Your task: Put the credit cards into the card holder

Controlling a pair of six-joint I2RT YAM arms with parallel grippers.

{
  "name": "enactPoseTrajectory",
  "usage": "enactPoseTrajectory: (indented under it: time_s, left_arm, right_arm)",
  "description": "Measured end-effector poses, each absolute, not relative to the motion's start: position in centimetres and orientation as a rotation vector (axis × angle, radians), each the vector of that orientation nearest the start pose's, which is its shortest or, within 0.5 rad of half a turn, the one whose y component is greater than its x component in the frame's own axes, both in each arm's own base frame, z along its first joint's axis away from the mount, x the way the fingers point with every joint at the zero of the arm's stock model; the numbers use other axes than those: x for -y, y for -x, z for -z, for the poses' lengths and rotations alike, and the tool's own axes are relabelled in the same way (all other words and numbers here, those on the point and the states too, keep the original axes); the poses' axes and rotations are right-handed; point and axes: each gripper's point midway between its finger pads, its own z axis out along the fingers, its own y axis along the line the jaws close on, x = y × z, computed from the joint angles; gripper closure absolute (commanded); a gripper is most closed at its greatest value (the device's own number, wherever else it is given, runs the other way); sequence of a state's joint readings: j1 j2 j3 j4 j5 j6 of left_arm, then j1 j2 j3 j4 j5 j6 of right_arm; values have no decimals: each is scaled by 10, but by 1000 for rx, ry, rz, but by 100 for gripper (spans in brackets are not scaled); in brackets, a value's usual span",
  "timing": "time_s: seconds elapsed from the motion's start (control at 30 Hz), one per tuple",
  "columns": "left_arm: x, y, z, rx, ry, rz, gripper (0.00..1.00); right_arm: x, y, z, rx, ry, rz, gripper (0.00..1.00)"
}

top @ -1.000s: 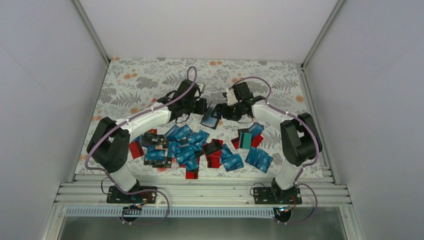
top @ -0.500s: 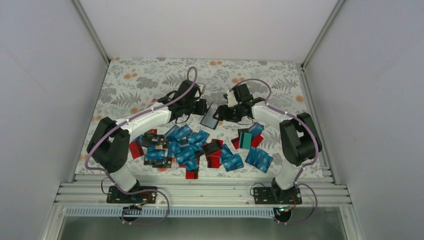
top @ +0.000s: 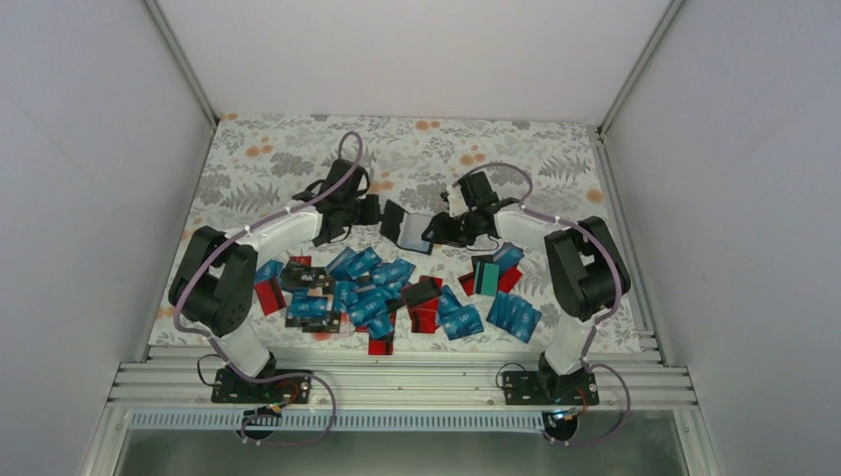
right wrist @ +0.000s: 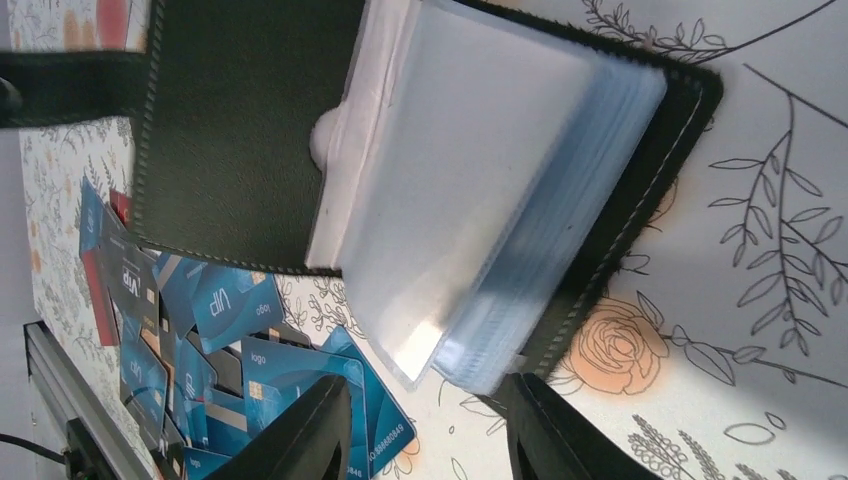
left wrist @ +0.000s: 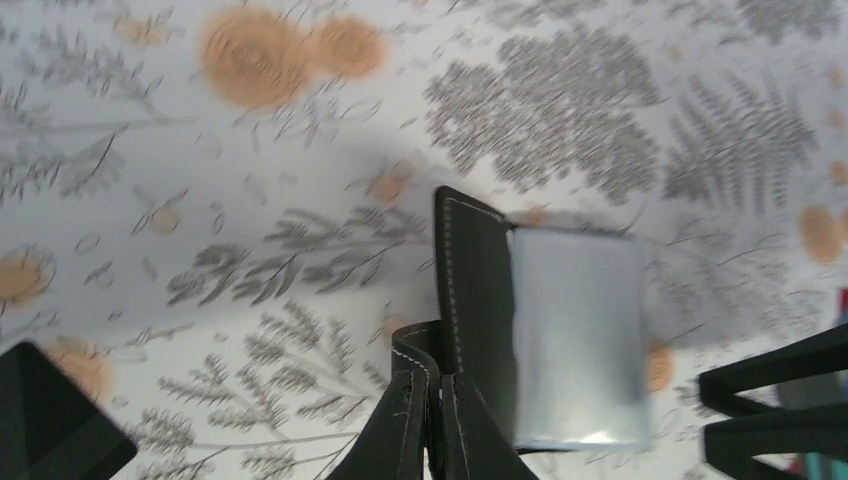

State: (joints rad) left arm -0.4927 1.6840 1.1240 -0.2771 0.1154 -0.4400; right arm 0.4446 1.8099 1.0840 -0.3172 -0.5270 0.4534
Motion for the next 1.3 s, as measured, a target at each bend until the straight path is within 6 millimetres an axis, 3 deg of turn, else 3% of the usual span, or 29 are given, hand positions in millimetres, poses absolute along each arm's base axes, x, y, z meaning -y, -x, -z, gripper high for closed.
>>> enactPoseTrajectory:
  time_s: [0.17, 0.37, 0.7, 1.03, 1.3]
  left_arm:
    - [215, -377, -79, -2560, -96, 509, 98]
    - [210, -367, -54, -2619, -93, 484, 98]
    - [211, -367, -52, -2609, -95, 492, 98]
    - [212, -370, -49, -2596, -101, 497, 97]
    - [209, -364, -41, -2607, -107, 490, 83]
  right_arm:
    - [-264, -345, -57, -2734, 182, -1020, 58]
    - [-274, -356, -56, -2723, 188, -1059, 56]
    - [-282, -360, -50, -2731, 192, -1108, 52]
    - [-320, -366, -76, -2636, 327, -1264, 50]
    - [-336, -360, -42, -2699, 352, -1312, 49]
